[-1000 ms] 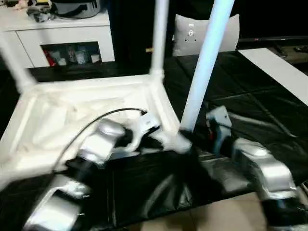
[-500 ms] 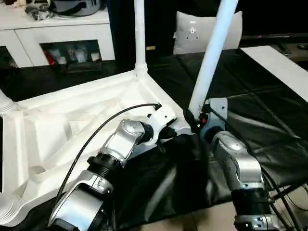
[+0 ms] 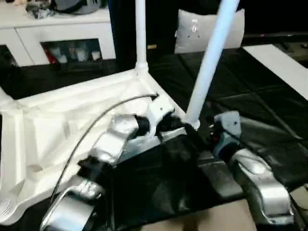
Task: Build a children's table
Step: Rotate leg to tighten, then rotate table base
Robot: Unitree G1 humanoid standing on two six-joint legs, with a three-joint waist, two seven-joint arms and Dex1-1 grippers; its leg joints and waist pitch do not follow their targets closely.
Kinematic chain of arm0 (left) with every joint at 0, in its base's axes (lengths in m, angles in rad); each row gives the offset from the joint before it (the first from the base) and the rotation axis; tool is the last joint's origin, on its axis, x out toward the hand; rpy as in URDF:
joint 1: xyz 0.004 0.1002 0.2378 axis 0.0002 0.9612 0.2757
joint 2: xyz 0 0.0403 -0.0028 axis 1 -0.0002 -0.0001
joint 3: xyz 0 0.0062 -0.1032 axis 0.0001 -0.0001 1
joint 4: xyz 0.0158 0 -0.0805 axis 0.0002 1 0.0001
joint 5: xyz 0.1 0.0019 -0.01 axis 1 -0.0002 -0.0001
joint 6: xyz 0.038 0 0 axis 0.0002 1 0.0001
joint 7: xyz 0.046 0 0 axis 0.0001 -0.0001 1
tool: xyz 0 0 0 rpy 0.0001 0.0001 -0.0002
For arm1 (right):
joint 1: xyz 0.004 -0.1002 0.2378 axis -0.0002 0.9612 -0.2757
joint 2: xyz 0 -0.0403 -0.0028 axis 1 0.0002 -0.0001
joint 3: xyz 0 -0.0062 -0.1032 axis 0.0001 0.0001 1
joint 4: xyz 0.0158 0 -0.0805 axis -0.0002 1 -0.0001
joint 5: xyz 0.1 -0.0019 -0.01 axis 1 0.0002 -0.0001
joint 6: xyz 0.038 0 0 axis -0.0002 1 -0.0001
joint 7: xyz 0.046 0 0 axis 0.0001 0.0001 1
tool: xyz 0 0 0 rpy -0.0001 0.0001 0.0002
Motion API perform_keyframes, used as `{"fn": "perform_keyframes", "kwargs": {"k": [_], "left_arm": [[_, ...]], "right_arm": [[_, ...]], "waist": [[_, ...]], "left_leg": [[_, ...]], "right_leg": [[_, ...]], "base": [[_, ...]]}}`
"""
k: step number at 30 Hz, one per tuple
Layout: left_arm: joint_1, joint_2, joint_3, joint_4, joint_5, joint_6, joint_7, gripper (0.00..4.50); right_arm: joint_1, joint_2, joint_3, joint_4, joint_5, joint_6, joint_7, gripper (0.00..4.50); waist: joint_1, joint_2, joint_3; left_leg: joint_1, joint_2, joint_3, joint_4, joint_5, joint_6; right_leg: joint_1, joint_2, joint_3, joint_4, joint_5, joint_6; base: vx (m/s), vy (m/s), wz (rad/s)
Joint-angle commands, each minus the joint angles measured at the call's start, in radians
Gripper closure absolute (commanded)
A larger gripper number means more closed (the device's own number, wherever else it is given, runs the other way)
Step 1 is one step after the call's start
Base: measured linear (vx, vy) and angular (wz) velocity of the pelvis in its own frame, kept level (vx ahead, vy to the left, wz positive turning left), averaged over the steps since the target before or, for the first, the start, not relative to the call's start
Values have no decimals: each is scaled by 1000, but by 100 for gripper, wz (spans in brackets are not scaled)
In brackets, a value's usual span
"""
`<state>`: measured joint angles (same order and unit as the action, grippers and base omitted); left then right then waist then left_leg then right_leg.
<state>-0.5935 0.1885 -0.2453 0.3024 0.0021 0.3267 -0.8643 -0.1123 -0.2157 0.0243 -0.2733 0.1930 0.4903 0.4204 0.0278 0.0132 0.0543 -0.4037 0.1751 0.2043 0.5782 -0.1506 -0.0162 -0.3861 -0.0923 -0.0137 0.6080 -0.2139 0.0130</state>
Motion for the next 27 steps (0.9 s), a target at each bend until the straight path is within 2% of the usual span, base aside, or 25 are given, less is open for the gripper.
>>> {"fn": "perform_keyframes", "kwargs": {"k": [1,2,3,4,5,6,8,9,12,13,14,15,16,17,19,20,21,23,25,26,27], "left_arm": [[47,59,28,-88,-3,75,-22,330],[64,80,29,-118,-6,95,-35,330],[86,105,33,-159,-12,122,-51,314],[126,148,43,-235,-35,181,-85,314],[134,157,45,-251,-41,194,-92,314],[188,221,51,-349,-75,250,-140,314],[216,257,55,-404,-96,282,-160,314],[238,284,61,-452,-122,319,-175,314],[280,341,76,-550,-184,402,-213,314],[302,377,76,-600,-210,459,-229,314],[302,377,76,-600,-210,459,-229,314],[316,397,66,-616,-205,479,-234,314],[339,431,34,-625,-158,515,-225,314],[344,439,24,-624,-144,527,-217,314],[356,460,-4,-617,-109,550,-192,314],[360,468,-15,-617,-105,552,-183,314],[364,485,-35,-616,-96,559,-174,314],[368,500,-53,-619,-92,568,-167,314],[374,509,-63,-623,-92,576,-151,314],[375,515,-73,-618,-77,568,-137,314],[371,510,-73,-604,-58,561,-113,314]], "right_arm": [[-8,-20,27,-25,21,21,50,1],[-12,-24,34,-26,25,18,63,1],[-20,-28,42,-24,30,22,76,0],[-38,-24,49,-12,31,30,80,0],[-42,-22,50,-9,31,32,80,0],[-72,-7,56,18,31,41,77,0],[-91,1,59,33,33,48,72,0],[-109,9,61,50,37,53,72,0],[-163,27,72,112,43,64,74,0],[-205,35,87,176,28,51,78,0],[-205,35,87,176,28,51,78,0],[-234,44,95,224,15,42,75,0],[-288,65,104,325,-12,26,53,0],[-302,73,102,356,-19,19,40,0],[-341,95,92,439,-39,-3,-3,0],[-352,100,83,466,-44,-12,-24,0],[-367,106,65,500,-50,-26,-57,0],[-382,109,41,535,-55,-46,-98,0],[-395,105,13,566,-53,-63,-131,0],[-401,95,-7,583,-54,-75,-150,0],[-404,82,-22,597,-57,-88,-158,0]], "waist": [[1,-3,-59],[1,-3,-59],[1,0,-59],[-1,-4,-58],[-2,1,-59],[0,-3,-60],[-2,1,-58],[0,-2,-59],[2,4,-56],[6,-1,-57],[2,0,-57],[0,-1,-55],[-3,-8,-56],[-5,-5,-54],[-6,-5,-57],[-3,-3,-59],[-2,-1,-61],[0,-1,-61],[4,0,-63],[5,2,-64],[6,1,-64]], "left_leg": [[36,49,-27,-73,-304,3],[36,49,-27,-73,-304,3],[38,50,-29,-75,-325,-16],[40,51,-29,-75,-335,-20],[36,51,-34,-79,-323,-29],[44,53,-30,-77,-332,-36],[39,50,-31,-81,-323,-39],[47,51,-28,-80,-333,-51],[48,48,-27,-82,-343,-65],[54,48,-24,-79,-355,-74],[47,45,-29,-80,-349,-78],[48,44,-26,-80,-352,-82],[44,43,-27,-80,-348,-81],[41,40,-27,-80,-352,-82],[44,41,-28,-78,-344,-91],[46,42,-27,-77,-334,-91],[47,41,-25,-75,-307,-90],[48,41,-23,-75,-300,-89],[49,40,-23,-74,-293,-93],[49,40,-23,-74,-288,-95],[50,40,-21,-73,-291,-95]], "right_leg": [[18,-36,22,-83,-205,-171],[18,-36,22,-83,-205,-171],[14,-35,23,-84,-242,-160],[11,-35,24,-84,-247,-158],[16,-37,23,-78,-234,-164],[8,-34,23,-78,-232,-165],[9,-32,23,-75,-221,-168],[4,-28,23,-73,-213,-165],[0,-27,23,-72,-223,-166],[-3,-27,24,-71,-232,-161],[1,-29,23,-67,-231,-164],[-2,-29,25,-72,-252,-150],[2,-29,25,-71,-250,-150],[1,-30,26,-74,-278,-143],[1,-33,28,-74,-285,-134],[0,-32,28,-73,-271,-132],[0,-26,27,-68,-213,-138],[-1,-25,27,-66,-192,-141],[3,-22,25,-62,-165,-141],[4,-21,24,-61,-149,-139],[3,-20,24,-62,-146,-136]], "base": [[0,0,0],[0,0,0],[0,0,0],[0,0,0],[0,0,0],[0,0,0],[0,0,0],[0,0,0],[0,0,0],[0,0,0],[0,0,0],[0,0,0],[0,0,0],[0,0,0],[0,0,0],[0,0,0],[0,0,0],[0,0,0],[0,0,0],[0,0,0],[0,0,0]]}}
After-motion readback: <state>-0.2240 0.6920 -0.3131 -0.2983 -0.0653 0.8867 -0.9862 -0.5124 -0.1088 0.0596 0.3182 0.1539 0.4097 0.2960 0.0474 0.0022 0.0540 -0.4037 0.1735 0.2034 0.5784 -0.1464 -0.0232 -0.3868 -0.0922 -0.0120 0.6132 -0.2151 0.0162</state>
